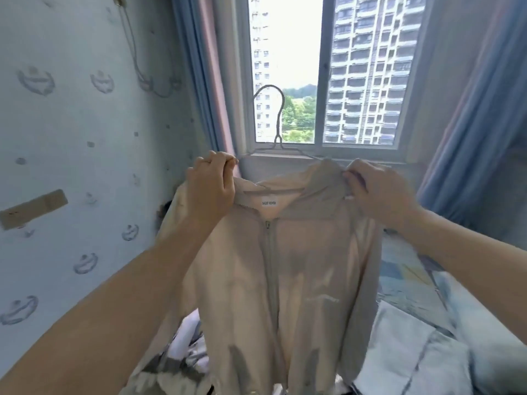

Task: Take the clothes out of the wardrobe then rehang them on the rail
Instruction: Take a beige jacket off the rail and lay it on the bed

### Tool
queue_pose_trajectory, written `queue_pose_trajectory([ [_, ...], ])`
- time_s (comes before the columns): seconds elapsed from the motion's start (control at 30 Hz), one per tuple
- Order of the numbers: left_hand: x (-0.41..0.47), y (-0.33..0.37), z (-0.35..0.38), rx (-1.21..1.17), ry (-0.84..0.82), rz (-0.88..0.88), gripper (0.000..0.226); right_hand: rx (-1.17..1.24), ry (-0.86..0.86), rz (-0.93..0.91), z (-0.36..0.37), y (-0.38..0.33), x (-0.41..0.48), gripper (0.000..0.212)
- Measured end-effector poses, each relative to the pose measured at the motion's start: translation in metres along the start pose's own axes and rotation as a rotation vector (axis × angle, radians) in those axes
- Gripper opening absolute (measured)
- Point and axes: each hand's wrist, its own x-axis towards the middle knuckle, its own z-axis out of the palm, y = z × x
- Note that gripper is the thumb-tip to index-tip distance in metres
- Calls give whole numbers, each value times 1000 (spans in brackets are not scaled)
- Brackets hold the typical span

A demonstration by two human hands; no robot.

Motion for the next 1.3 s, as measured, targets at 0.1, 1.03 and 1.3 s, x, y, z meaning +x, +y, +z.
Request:
queue_pose_trajectory([
  [0.1, 5, 21, 44, -112, -109, 26, 24, -100, 6, 82, -15, 29, -20, 18],
  [1.03, 13, 30, 267, -207, -200, 40, 22, -77, -122, 287, 52, 174, -25, 14],
  [1.3, 44, -144, 198, 154, -74, 26, 26, 247, -256, 65, 210, 84, 62, 13],
])
